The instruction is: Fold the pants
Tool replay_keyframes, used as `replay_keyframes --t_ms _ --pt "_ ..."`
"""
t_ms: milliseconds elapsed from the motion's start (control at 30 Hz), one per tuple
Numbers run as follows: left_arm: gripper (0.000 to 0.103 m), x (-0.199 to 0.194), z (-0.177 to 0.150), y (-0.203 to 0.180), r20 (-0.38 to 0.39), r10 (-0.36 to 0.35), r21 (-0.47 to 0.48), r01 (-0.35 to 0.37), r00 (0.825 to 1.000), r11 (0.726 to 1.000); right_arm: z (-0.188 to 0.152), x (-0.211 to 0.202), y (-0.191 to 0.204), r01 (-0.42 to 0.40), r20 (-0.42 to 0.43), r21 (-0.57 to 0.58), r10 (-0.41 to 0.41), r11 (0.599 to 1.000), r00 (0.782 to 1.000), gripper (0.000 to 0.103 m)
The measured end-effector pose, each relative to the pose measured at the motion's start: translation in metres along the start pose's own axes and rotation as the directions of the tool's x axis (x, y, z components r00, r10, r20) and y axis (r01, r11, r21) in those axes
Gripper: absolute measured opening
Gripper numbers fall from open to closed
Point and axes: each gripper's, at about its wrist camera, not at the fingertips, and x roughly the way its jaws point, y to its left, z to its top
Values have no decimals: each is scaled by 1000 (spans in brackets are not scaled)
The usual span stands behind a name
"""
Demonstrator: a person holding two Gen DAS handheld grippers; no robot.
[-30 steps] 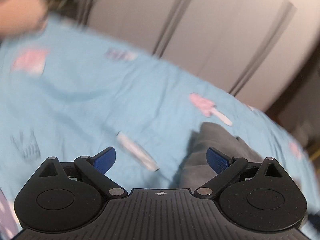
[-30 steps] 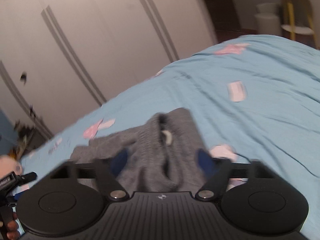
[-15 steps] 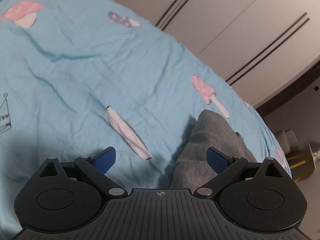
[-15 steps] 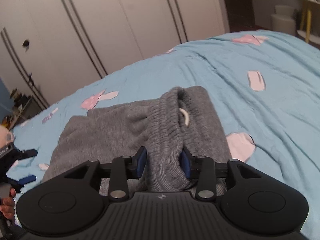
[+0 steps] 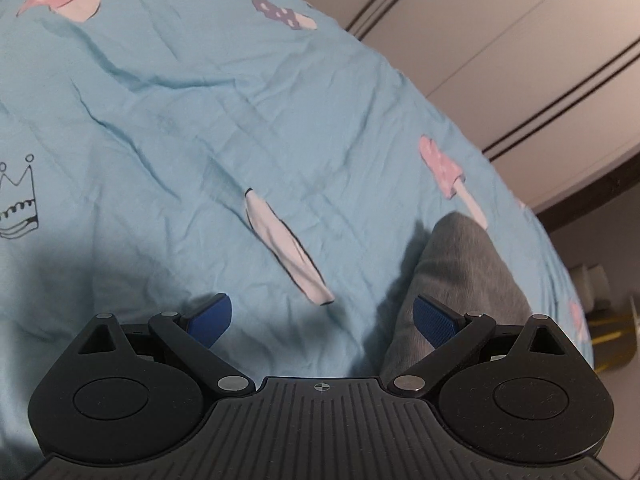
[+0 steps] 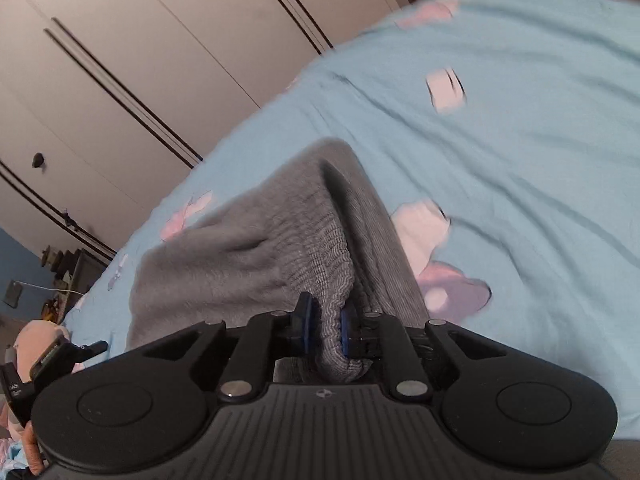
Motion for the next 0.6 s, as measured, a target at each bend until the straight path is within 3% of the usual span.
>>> replay_keyframes --t_ms 67,133,200,267,367,400,467,500,533,600 --pt "100 1 0 -1 4 5 4 -5 1000 1000 10 -5 15 44 -12 -69 -45 997 999 25" --pt "100 3 0 -2 -3 3 9 -3 1000 1000 20 -18 26 89 77 -84 -83 992 994 59" --pt "100 8 -2 -5 -23 4 33 -3 1000 999 32 -27 37 84 138 -88 -72 993 988 62" --pt "100 12 -3 -10 -36 9 65 -7 999 998 40 -25 48 -8 139 -75 18 997 990 62" --pt "100 14 -5 -13 -45 1 97 3 999 995 36 -2 65 -140 71 -99 147 985 987 50" --pt "100 14 -6 -13 -49 -8 98 12 999 995 32 11 69 -145 24 -117 149 983 989 40" --pt "100 14 -6 -12 -51 -23 95 28 998 995 23 39 69 -76 -73 -167 65 983 995 32" --pt "100 14 -6 -12 -50 -30 94 35 998 995 19 48 65 -5 -89 -207 -14 978 996 20" --pt "100 13 -6 -12 -49 -40 95 45 998 994 17 49 61 44 -80 -242 -65 969 995 0" --pt "100 13 -6 -14 -46 -61 107 65 997 992 19 35 48 11 -57 -221 -24 975 998 0"
